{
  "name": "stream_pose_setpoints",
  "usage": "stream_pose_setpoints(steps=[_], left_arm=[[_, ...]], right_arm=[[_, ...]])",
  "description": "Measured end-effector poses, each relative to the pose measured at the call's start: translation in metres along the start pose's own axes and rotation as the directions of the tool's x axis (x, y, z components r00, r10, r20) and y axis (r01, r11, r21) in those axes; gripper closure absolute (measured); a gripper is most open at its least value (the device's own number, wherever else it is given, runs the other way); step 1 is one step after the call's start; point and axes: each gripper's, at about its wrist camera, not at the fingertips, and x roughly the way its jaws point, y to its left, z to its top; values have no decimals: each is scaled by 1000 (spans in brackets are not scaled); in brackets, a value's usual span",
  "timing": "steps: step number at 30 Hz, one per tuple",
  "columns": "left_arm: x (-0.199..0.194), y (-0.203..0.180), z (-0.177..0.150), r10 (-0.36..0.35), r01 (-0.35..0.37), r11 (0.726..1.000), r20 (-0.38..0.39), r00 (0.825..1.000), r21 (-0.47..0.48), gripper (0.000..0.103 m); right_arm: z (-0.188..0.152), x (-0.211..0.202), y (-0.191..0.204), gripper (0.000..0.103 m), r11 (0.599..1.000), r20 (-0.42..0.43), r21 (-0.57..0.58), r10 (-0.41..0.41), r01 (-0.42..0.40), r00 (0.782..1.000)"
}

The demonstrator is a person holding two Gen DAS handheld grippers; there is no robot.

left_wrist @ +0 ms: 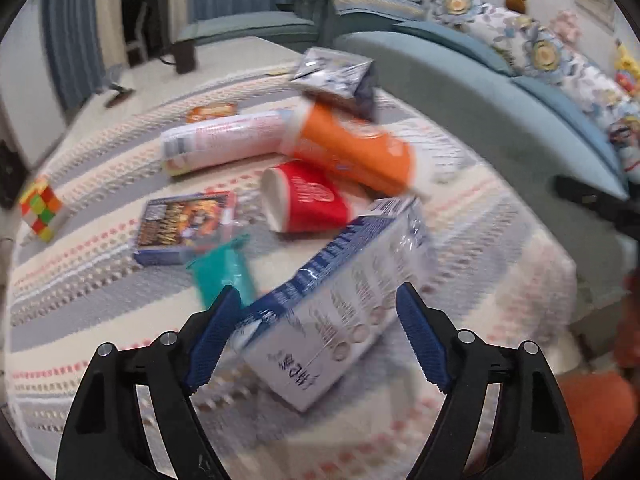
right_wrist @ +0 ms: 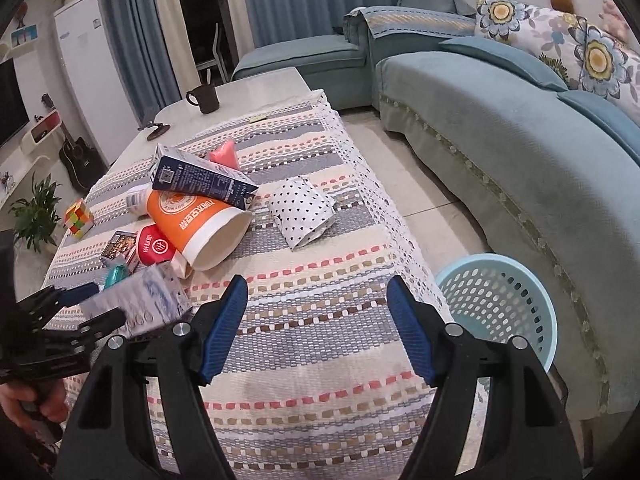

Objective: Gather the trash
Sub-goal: 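Grasp the dark blue milk carton with the left tool while the right tool grasps the heart-print paper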

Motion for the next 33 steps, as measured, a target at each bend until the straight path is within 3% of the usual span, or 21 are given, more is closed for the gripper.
stream_pose_setpoints(steps=[1, 3, 6, 12, 15, 21, 29, 33], left_arm=[[-4, -3, 0, -44, 44, 999, -10, 999, 2, 18], [-8, -10, 1, -117, 118, 993, -29, 993, 29, 18], [3, -30, 3, -32, 38, 990, -50, 998, 138, 19], [33, -48, -2, 45, -21, 972, -101, 994, 232, 38], [35, -34, 2, -15, 33, 991, -135, 991, 132, 72], [11, -6, 6, -86, 81, 994, -69, 994, -70, 72], [-14, 8, 18, -90, 96, 985, 48, 995, -143, 72], [-8, 8, 28, -93, 101, 982, 57, 994, -157, 72]], right_arm=[[-1, 1, -1, 35, 1000, -5, 3, 2, -2, 1000], [-2, 4, -3, 35, 1000, -15, 3, 5, -5, 1000], [-3, 6, -4, 35, 1000, -22, 1, 0, 0, 1000], [0, 0, -14, 35, 1000, -9, 5, -14, 14, 1000], [2, 5, -18, 35, 1000, -14, 6, -16, 16, 1000], [25, 28, -7, 35, 998, -3, -64, -12, 11, 1000], [60, 115, 10, 35, 989, -125, -135, 42, -59, 991], [65, 142, 19, 35, 982, -150, -188, 9, -38, 989]])
